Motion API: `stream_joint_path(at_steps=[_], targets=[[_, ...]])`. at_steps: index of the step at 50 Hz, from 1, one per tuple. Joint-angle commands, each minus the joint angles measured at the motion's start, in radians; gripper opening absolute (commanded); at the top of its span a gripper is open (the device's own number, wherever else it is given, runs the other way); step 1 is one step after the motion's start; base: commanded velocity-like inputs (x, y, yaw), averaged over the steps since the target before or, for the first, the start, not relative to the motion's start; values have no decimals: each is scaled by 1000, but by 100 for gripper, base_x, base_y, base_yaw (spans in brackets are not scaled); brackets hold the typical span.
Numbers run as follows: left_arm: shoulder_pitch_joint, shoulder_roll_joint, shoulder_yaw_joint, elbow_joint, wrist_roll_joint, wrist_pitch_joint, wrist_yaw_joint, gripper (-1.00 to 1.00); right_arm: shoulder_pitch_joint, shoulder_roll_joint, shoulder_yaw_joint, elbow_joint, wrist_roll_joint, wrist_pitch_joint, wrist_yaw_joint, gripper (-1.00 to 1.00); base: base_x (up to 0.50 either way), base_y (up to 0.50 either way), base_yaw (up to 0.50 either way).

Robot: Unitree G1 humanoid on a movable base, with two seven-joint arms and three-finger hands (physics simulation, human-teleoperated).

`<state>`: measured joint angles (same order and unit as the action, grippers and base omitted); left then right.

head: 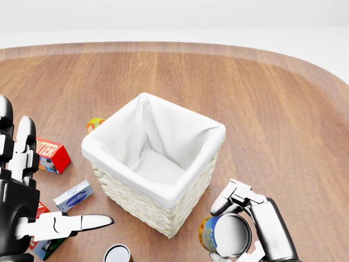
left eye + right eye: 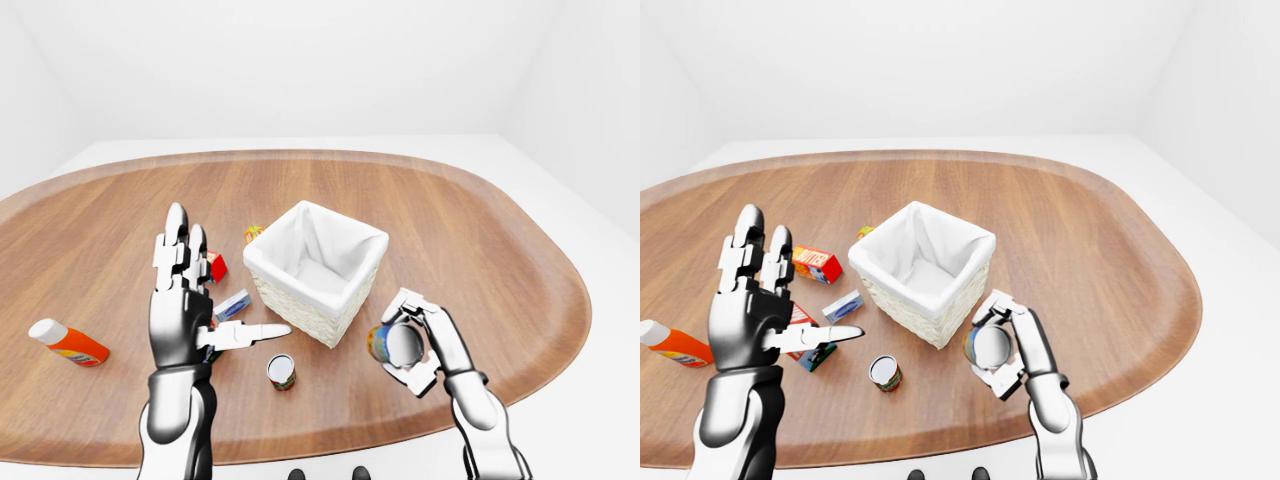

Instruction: Pick up the alphabet soup, and put it in the basket.

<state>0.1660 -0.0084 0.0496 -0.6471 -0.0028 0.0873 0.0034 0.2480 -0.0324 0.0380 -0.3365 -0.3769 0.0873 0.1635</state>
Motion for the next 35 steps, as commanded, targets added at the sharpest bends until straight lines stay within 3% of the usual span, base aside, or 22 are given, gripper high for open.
stream_joint_path(at_steps=[1,35], targets=[[-5,1,1,18,1,0,0,100,-2,9,-19,-152,41,0,10,-100,0,0,0],[0,1,-10,21,5,0,3,100,-80,10,-9,-415,15,0,50,-100,0,0,0]])
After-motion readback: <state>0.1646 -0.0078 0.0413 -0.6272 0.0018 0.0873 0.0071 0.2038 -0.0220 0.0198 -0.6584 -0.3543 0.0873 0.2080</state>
